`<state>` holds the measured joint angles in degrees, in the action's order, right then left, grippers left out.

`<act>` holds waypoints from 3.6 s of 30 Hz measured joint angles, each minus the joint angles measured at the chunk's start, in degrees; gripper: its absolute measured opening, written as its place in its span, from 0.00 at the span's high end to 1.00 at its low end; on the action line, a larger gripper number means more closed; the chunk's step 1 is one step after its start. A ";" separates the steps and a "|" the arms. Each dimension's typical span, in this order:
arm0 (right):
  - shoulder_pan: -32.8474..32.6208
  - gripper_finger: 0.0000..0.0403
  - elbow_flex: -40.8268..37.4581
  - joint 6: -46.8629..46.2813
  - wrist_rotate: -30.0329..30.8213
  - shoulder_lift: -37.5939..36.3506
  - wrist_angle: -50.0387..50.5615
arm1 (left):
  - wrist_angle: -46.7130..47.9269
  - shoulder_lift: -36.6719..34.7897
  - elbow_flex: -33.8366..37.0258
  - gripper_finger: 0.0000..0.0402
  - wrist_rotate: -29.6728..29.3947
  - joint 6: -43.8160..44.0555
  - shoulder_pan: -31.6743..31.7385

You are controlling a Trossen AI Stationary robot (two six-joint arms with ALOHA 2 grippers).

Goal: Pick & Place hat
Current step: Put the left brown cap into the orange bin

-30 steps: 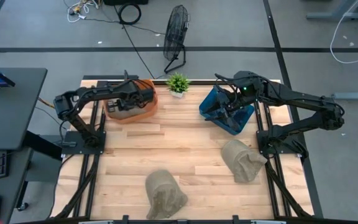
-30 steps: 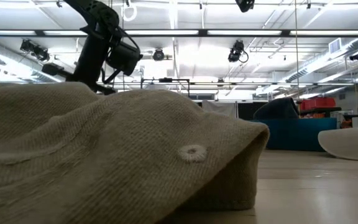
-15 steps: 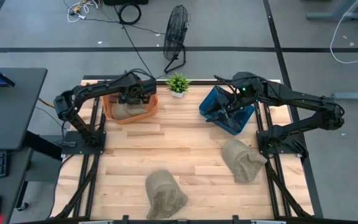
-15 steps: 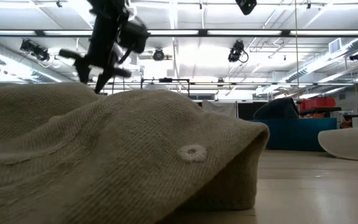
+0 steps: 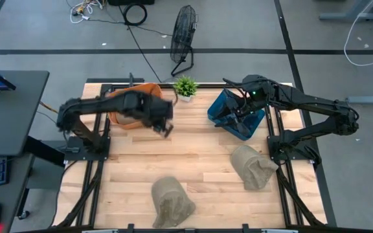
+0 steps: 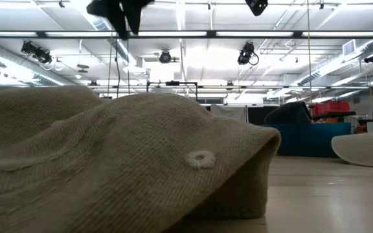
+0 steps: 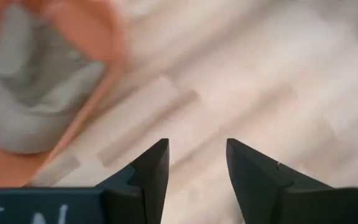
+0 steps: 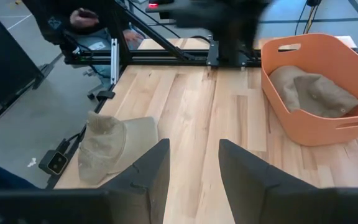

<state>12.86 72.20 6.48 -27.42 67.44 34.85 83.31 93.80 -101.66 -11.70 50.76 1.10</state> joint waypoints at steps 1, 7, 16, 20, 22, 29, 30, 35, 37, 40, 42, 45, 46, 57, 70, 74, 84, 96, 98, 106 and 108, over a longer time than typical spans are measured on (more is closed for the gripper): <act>-0.02 0.65 0.00 0.00 0.00 0.00 0.00 | -0.11 0.00 -0.53 0.59 0.22 -0.31 -2.20; 0.00 0.65 0.00 -0.01 0.00 0.00 0.00 | -6.88 0.45 -0.86 0.59 4.85 3.39 -15.20; 0.00 0.65 0.00 -0.02 0.00 -0.02 1.44 | -12.40 6.68 -0.86 0.59 5.72 13.12 -29.18; -0.02 0.65 0.00 -0.02 -0.02 -0.02 2.82 | -12.36 10.80 -0.82 0.59 6.43 13.13 -32.16; 0.00 0.65 0.00 -0.02 0.00 -0.02 3.36 | -12.28 12.97 -0.82 0.58 8.49 13.09 -32.59; -0.01 0.65 0.00 -0.02 0.00 -0.02 3.86 | -12.76 20.58 -0.82 0.44 10.04 12.84 -33.26; 0.00 0.65 0.00 -0.11 0.00 -0.02 3.85 | -12.83 21.51 -0.82 0.42 10.22 13.74 -33.27; 0.00 0.65 0.00 -2.41 -0.02 -0.02 3.87 | -14.20 25.91 -0.82 0.37 10.22 16.06 -33.90; -0.01 0.65 0.00 -3.11 0.00 -0.02 3.87 | -14.77 27.14 -0.82 0.37 10.25 16.93 -34.41; -0.02 0.65 0.00 -4.17 -0.02 -0.02 3.90 | -15.89 28.12 -0.82 0.37 10.46 19.69 -35.31; 0.00 0.65 0.00 -4.50 -0.02 -0.02 4.12 | -17.25 28.22 -0.82 0.37 10.46 20.71 -36.06; -0.02 0.65 -0.01 -4.38 0.00 -0.02 4.90 | -19.07 28.20 -0.82 0.37 9.74 21.49 -37.10; 0.00 0.65 -0.01 -4.35 0.00 -0.02 5.12 | -19.11 28.20 -0.82 0.37 9.44 21.99 -37.42; 0.00 0.65 -0.02 -3.24 0.00 -0.02 6.05 | -18.68 31.07 -0.69 0.45 7.79 22.46 -38.16; 0.00 0.65 -0.02 -2.56 0.00 -0.01 6.56 | -15.77 30.38 -0.67 0.97 7.40 27.89 -36.40; 0.00 0.65 -0.02 -2.60 0.00 -0.02 6.56 | -15.45 27.22 -0.64 0.99 6.36 34.90 -36.39; 0.00 0.65 -0.02 -2.78 0.00 -0.02 6.55 | 1.74 13.62 -0.67 0.99 -12.19 57.67 -34.89; 0.00 0.65 -0.02 -2.00 0.01 0.00 6.45 | 6.62 2.88 2.77 0.99 -27.14 59.52 -16.16; 0.00 0.65 -0.02 -1.47 0.02 -0.01 6.40 | 6.74 2.52 2.66 0.98 -27.20 58.46 -11.93; 0.00 0.65 -0.02 -1.12 0.04 -0.02 6.97 | 6.66 2.37 2.72 0.97 -27.00 58.01 1.19; -0.02 0.65 -0.02 -0.25 0.34 -0.02 7.09 | 6.73 2.07 2.72 0.98 -26.99 58.03 3.06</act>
<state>12.84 72.18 6.23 -27.08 67.42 41.94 90.04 95.87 -98.94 -38.68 108.79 4.16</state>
